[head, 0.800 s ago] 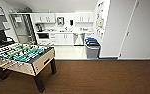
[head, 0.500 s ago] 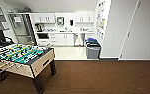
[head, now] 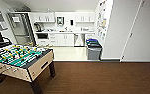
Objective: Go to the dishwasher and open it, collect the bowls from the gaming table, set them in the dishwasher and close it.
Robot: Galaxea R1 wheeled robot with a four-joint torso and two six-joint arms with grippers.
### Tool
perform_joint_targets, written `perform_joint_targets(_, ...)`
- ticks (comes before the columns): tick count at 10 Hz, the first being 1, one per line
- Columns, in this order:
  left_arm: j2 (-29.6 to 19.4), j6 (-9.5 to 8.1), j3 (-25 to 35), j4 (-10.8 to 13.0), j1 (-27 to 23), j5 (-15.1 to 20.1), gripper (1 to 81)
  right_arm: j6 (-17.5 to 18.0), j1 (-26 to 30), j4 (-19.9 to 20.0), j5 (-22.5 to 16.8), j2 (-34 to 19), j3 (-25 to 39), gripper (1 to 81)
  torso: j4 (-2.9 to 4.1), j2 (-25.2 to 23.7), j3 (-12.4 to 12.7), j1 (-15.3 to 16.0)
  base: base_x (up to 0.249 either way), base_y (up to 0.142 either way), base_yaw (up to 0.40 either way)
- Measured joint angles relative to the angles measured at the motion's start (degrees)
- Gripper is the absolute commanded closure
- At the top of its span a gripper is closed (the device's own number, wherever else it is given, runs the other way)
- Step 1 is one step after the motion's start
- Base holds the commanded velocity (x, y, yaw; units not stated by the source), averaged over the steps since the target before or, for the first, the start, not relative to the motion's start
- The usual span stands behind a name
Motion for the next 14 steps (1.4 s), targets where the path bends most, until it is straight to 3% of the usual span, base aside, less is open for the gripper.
perform_joint_targets(11,0.02,-0.02,-0.05,-0.04,0.13,-0.16,1.0,0.0,0.46,0.02,0.37,0.33,-0.04,1.0,0.0,0.0,0.04,0.02,0.216,0.0,0.0)
perform_joint_targets(14,-0.02,0.0,-0.07,-0.26,0.11,-0.22,1.0,0.0,0.48,0.0,0.39,0.39,-0.04,1.0,0.0,0.0,2.8,0.02,0.234,0.0,0.0)
